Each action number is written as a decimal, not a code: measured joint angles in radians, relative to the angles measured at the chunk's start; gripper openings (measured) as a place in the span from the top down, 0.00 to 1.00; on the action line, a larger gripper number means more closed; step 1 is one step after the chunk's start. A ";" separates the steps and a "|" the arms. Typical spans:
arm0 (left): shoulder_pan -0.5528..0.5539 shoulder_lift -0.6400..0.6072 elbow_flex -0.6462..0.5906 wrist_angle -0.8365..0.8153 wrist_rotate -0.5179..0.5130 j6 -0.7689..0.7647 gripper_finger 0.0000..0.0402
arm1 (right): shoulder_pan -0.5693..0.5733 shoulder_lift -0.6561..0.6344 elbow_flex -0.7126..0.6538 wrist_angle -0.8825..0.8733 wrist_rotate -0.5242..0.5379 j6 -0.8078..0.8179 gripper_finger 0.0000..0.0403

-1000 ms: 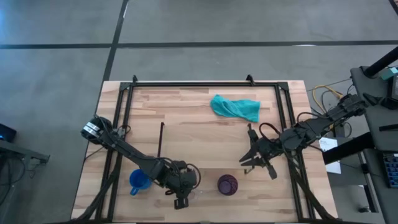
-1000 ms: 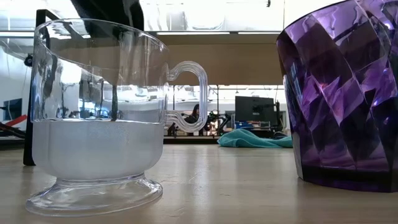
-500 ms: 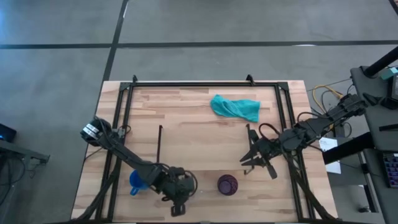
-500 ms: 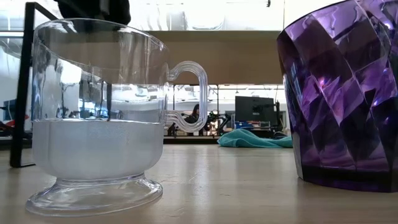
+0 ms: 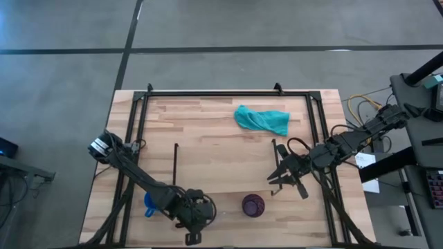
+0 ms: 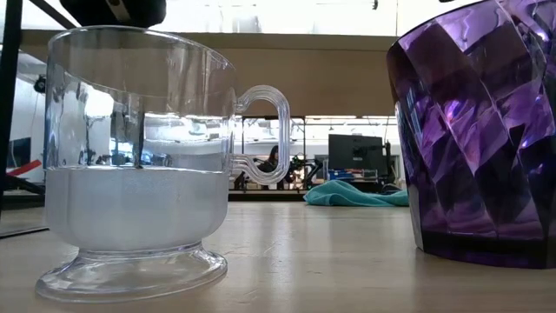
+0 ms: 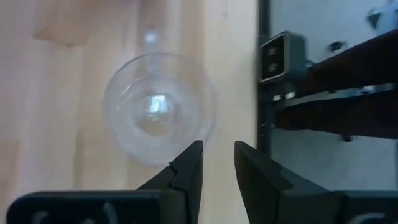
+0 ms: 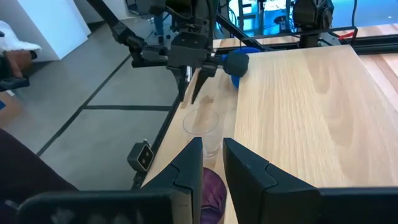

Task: Stack small to large cups/mugs on shelf
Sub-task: Put the transparent mug on the shelf

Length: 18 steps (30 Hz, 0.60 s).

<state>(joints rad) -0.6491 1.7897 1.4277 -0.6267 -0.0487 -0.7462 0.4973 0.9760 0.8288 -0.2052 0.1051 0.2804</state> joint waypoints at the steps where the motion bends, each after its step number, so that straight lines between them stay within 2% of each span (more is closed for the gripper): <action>1: 0.003 -0.002 0.000 -0.020 -0.003 -0.002 0.81 | 0.000 0.000 0.000 0.000 0.000 0.001 0.85; 9: 0.039 -0.005 0.000 -0.149 -0.070 0.040 0.81 | 0.000 0.000 0.000 0.002 0.000 0.008 0.85; 18: 0.076 -0.036 0.042 -0.143 -0.078 0.054 0.81 | 0.000 0.000 0.000 0.003 0.000 0.027 0.85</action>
<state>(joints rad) -0.5728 1.7541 1.4701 -0.7700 -0.1268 -0.6926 0.4973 0.9760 0.8288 -0.2021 0.1055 0.3077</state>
